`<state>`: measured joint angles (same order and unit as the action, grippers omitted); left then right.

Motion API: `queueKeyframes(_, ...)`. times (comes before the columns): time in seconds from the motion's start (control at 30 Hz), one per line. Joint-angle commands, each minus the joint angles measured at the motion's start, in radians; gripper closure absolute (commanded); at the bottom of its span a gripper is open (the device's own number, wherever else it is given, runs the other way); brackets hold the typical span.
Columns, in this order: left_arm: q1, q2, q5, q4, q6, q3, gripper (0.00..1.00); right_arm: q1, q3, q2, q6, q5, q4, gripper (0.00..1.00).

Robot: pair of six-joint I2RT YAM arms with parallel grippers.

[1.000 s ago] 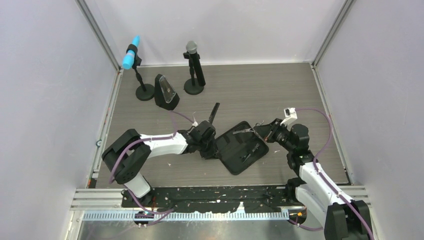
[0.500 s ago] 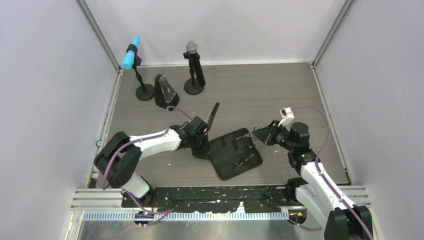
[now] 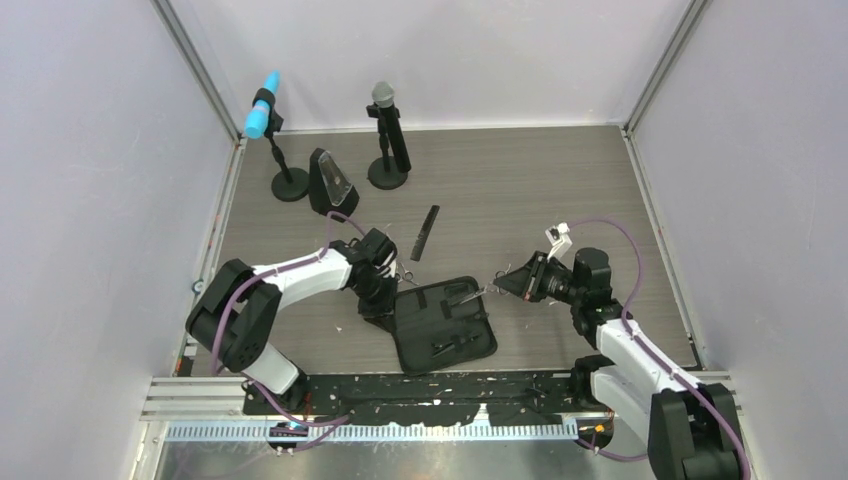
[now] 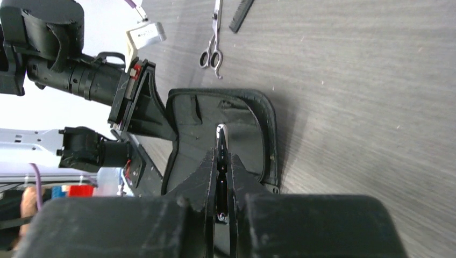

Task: Sort the hair-cutting tools
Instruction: Place the scissors in the hairdressing tool bag.

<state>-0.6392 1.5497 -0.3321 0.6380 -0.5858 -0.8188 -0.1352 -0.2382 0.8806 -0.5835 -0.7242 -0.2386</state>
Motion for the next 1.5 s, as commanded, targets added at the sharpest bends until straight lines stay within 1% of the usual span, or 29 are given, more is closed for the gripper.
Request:
queueKeyframes(0.0,0.006,0.004,-0.014,0.014,0.020,-0.004,0.80,0.003,0.047,0.048,-0.084,-0.095,-0.172,0.95)
queueKeyframes(0.2,0.007,0.016,0.022,-0.003,0.008,0.003,0.80,0.004,0.084,0.083,-0.062,-0.083,-0.200,0.95)
queueKeyframes(0.33,0.006,0.020,0.045,-0.015,0.002,0.006,0.80,0.003,0.094,0.158,-0.078,-0.075,-0.290,0.95)
queueKeyframes(0.4,0.007,0.018,0.063,-0.017,-0.004,0.007,0.79,0.003,0.109,0.213,-0.118,-0.081,-0.418,0.95)
queueKeyframes(0.57,0.006,0.009,0.101,-0.021,-0.011,0.007,0.79,0.003,0.139,0.377,-0.194,-0.108,-0.608,0.95)
queueKeyframes(0.67,0.006,0.007,0.124,-0.017,-0.012,0.006,0.80,0.008,0.165,0.454,-0.236,-0.114,-0.739,0.95)
queueKeyframes(0.73,0.007,0.007,0.143,-0.008,-0.006,0.002,0.80,0.017,0.174,0.475,-0.270,-0.114,-0.795,0.95)
queueKeyframes(0.8,0.007,0.008,0.162,0.006,-0.001,-0.004,0.81,0.031,0.173,0.475,-0.260,-0.111,-0.794,0.95)
queueKeyframes(0.87,0.007,0.007,0.175,0.012,0.003,-0.006,0.82,0.047,0.163,0.450,-0.219,-0.106,-0.726,0.95)
queueKeyframes(0.93,0.007,0.006,0.180,0.012,0.004,-0.004,0.83,0.062,0.144,0.405,-0.152,-0.096,-0.609,0.95)
queueKeyframes(1.03,0.006,0.009,0.178,0.009,0.004,0.000,0.83,0.072,0.111,0.322,-0.046,-0.054,-0.367,0.95)
queueKeyframes(1.1,0.006,0.011,0.174,0.007,0.003,0.000,0.84,0.074,0.092,0.271,0.002,-0.037,-0.286,0.95)
queueKeyframes(1.17,0.007,0.012,0.170,0.005,0.005,0.000,0.84,0.075,0.082,0.245,0.028,-0.031,-0.245,0.95)
queueKeyframes(1.27,0.006,0.016,0.163,0.005,0.006,-0.005,0.84,0.074,0.087,0.265,0.017,-0.047,-0.262,0.95)
queueKeyframes(1.33,0.007,0.020,0.157,0.002,0.007,-0.009,0.84,0.074,0.099,0.306,-0.017,-0.076,-0.327,0.95)
queueKeyframes(1.47,0.006,0.028,0.157,0.003,0.009,-0.016,0.85,0.071,0.125,0.406,-0.109,-0.129,-0.510,0.95)
